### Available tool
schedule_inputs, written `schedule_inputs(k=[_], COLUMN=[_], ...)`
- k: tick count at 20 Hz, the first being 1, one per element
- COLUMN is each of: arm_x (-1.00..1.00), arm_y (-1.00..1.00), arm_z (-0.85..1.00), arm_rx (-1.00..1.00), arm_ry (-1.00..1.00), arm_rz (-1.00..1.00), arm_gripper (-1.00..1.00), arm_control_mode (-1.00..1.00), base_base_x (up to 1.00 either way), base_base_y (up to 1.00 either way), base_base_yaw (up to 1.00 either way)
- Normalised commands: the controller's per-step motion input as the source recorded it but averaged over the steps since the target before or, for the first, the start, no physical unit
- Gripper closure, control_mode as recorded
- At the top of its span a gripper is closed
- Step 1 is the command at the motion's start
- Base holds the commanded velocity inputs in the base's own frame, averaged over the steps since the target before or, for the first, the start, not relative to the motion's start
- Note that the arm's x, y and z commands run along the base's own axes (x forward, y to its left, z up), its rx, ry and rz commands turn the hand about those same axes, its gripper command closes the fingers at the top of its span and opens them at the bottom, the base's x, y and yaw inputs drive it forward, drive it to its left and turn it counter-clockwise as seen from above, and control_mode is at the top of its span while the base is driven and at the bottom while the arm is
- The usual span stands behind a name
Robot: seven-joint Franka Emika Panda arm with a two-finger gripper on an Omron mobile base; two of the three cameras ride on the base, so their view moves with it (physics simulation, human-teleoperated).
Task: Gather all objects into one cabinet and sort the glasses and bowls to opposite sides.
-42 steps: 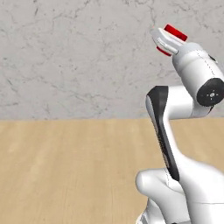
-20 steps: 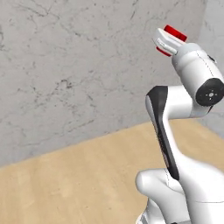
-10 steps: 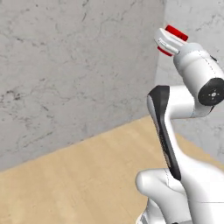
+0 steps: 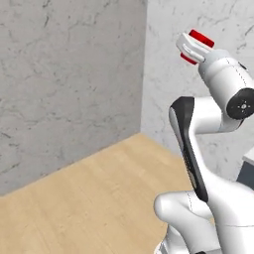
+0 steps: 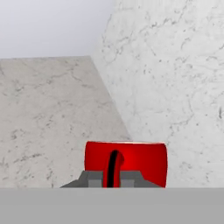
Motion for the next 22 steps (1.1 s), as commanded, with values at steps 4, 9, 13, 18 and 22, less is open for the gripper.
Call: schedule_inputs(k=[4, 9, 13, 18, 22], arm_x=[0.00, 0.00, 0.00, 0.00, 0.00], arm_y=[0.00, 0.00, 0.00, 0.00, 0.00], arm_z=[0.00, 0.00, 0.00, 0.00, 0.00], arm_rx=[0.00, 0.00, 0.00, 0.00, 0.00], arm_ry=[0.00, 0.00, 0.00, 0.00, 0.00], arm_rz=[0.00, 0.00, 0.00, 0.00, 0.00], arm_gripper=[1.00, 1.00, 1.00, 1.00, 1.00], arm_control_mode=[1.00, 1.00, 1.00, 1.00, 1.00], base_base_x=[-1.00, -1.00, -1.00, -0.80, -0.87], base_base_y=[0.43, 0.15, 0.52, 0.06, -0.04], base_base_yaw=[-0.37, -0.39, -0.32, -0.29, -0.33])
